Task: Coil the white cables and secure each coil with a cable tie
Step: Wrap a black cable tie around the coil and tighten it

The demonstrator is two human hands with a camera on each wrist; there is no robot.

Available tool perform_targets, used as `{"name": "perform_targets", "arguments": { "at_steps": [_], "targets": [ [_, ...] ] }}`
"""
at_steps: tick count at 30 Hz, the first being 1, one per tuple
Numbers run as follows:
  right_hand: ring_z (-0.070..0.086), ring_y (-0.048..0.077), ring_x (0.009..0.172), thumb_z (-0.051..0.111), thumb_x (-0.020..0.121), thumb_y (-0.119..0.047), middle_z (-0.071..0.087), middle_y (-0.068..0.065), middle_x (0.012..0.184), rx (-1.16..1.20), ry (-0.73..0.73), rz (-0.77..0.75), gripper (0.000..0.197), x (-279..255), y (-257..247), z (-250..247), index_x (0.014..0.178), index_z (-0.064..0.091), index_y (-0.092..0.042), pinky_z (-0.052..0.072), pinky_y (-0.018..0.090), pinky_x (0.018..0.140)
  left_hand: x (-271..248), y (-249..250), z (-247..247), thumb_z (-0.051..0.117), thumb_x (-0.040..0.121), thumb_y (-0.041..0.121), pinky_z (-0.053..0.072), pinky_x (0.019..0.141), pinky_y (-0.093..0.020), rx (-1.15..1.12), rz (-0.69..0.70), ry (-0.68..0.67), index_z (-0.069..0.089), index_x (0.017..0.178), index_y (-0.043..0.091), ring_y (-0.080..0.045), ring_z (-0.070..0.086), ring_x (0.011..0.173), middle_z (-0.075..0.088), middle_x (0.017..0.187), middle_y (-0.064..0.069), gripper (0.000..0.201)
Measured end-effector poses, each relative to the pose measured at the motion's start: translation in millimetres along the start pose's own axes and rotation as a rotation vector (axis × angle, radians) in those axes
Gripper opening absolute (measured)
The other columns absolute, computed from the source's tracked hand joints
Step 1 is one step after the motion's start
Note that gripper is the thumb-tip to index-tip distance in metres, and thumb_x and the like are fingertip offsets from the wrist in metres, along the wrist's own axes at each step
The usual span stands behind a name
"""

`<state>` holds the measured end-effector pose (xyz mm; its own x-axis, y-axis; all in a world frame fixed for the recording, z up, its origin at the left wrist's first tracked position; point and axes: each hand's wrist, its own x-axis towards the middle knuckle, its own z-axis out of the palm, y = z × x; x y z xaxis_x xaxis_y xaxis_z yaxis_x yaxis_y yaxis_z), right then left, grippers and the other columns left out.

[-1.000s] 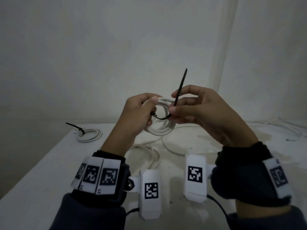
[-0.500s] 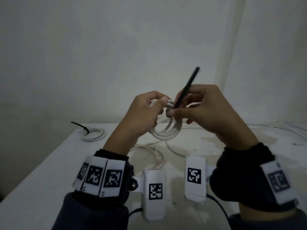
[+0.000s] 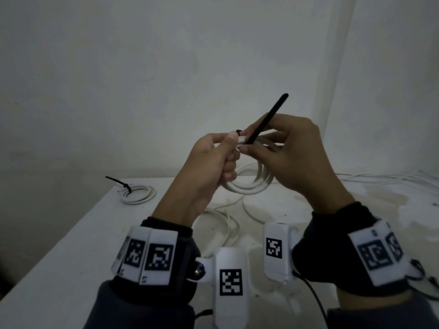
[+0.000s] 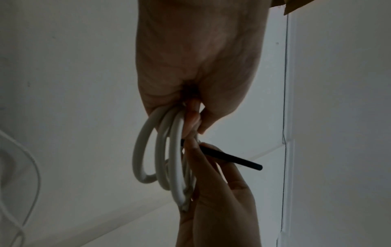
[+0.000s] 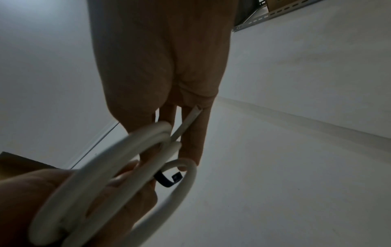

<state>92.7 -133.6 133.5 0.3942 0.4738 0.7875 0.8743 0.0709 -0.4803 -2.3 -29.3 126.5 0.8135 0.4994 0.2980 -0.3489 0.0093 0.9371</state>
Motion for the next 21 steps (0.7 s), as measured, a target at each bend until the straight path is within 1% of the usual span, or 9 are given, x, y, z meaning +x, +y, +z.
{"name": "perform_targets", "arguments": {
  "at_steps": [3, 6, 9, 10, 12, 13, 15, 18, 21],
  "targets": [
    [0.068, 0.01, 0.081, 0.079, 0.077, -0.016, 0.07, -0.009, 0.085, 0.0, -0.045, -0.028, 0.015, 2.6, 3.5, -0.7, 0.088, 0.069, -0.016, 0.057, 0.035, 0.075, -1.7, -0.1, -0.5, 0.044, 0.1, 0.018, 0.03, 0.04, -0.014, -0.013, -0.001, -0.015, 0.048, 0.098, 0.01, -0.003, 0.029, 0.042, 0.042, 0.055, 0.006, 0.009],
    [0.069, 0.011, 0.076, 0.081, 0.074, -0.012, 0.071, -0.007, 0.082, 0.039, -0.071, -0.039, 0.014, 4.0, 7.0, -5.4, 0.084, 0.071, -0.015, 0.054, 0.027, 0.07, -3.8, -0.6, -3.8, 0.043, 0.1, 0.018, 0.038, 0.045, -0.017, 0.06, -0.007, -0.078, 0.047, 0.101, 0.009, -0.005, 0.035, 0.044, 0.046, 0.059, 0.004, 0.01],
    [0.069, 0.009, 0.076, 0.083, 0.072, -0.012, 0.07, -0.011, 0.08, 0.072, -0.123, -0.033, 0.017, 3.3, 8.6, -7.9, 0.08, 0.071, -0.021, 0.052, 0.023, 0.071, -5.3, 1.8, -10.9, 0.043, 0.1, 0.019, 0.052, 0.06, -0.03, 0.22, -0.023, -0.144, 0.047, 0.1, 0.01, -0.012, 0.052, 0.052, 0.057, 0.063, 0.002, 0.01],
    [0.069, 0.008, 0.074, 0.084, 0.071, -0.012, 0.069, -0.013, 0.078, 0.086, -0.141, -0.033, 0.019, 2.7, 8.8, -7.5, 0.079, 0.07, -0.022, 0.053, 0.022, 0.07, -5.7, 2.7, -13.5, 0.045, 0.099, 0.02, 0.054, 0.067, -0.037, 0.277, -0.03, -0.153, 0.047, 0.099, 0.01, -0.014, 0.057, 0.055, 0.061, 0.065, 0.002, 0.01],
    [0.069, 0.007, 0.071, 0.085, 0.07, -0.013, 0.069, -0.014, 0.076, 0.092, -0.17, -0.042, 0.02, 1.7, 8.5, -5.6, 0.079, 0.071, -0.023, 0.053, 0.02, 0.068, -5.5, 3.5, -18.6, 0.048, 0.097, 0.017, 0.055, 0.076, -0.042, 0.29, -0.058, -0.157, 0.049, 0.097, 0.01, -0.016, 0.061, 0.058, 0.066, 0.068, -0.001, 0.007],
    [0.069, 0.007, 0.069, 0.085, 0.069, -0.013, 0.069, -0.013, 0.076, 0.093, -0.177, -0.044, 0.019, 1.3, 8.4, -4.2, 0.079, 0.071, -0.022, 0.052, 0.019, 0.067, -5.2, 3.7, -20.7, 0.049, 0.096, 0.014, 0.055, 0.074, -0.041, 0.254, -0.081, -0.157, 0.049, 0.095, 0.008, -0.016, 0.061, 0.056, 0.067, 0.068, -0.003, 0.006],
    [0.069, 0.007, 0.067, 0.085, 0.069, -0.011, 0.07, -0.01, 0.076, 0.113, -0.169, -0.035, 0.016, 0.4, 8.3, -1.4, 0.078, 0.073, -0.017, 0.052, 0.018, 0.065, -5.3, 4.7, -21.6, 0.049, 0.095, 0.009, 0.056, 0.06, -0.033, 0.163, -0.121, -0.14, 0.049, 0.091, 0.007, -0.013, 0.054, 0.048, 0.063, 0.065, -0.006, 0.004],
    [0.07, 0.007, 0.067, 0.085, 0.069, -0.011, 0.072, -0.009, 0.079, 0.138, -0.158, -0.011, 0.014, -0.4, 6.2, 1.8, 0.078, 0.074, -0.013, 0.054, 0.019, 0.065, -3.2, 6.8, -17.5, 0.046, 0.095, 0.006, 0.042, 0.043, -0.02, 0.131, -0.145, -0.095, 0.049, 0.084, 0.008, -0.007, 0.035, 0.04, 0.051, 0.055, 0.0, 0.012],
    [0.07, 0.009, 0.067, 0.086, 0.067, -0.012, 0.072, -0.008, 0.078, 0.134, -0.165, 0.032, 0.015, -0.7, 3.8, 1.7, 0.077, 0.075, -0.013, 0.056, 0.024, 0.066, -1.8, 7.7, -9.0, 0.042, 0.093, 0.011, 0.029, 0.036, -0.016, 0.22, -0.142, -0.053, 0.046, 0.075, 0.013, -0.005, 0.027, 0.038, 0.042, 0.046, 0.008, 0.018]
  ]
}}
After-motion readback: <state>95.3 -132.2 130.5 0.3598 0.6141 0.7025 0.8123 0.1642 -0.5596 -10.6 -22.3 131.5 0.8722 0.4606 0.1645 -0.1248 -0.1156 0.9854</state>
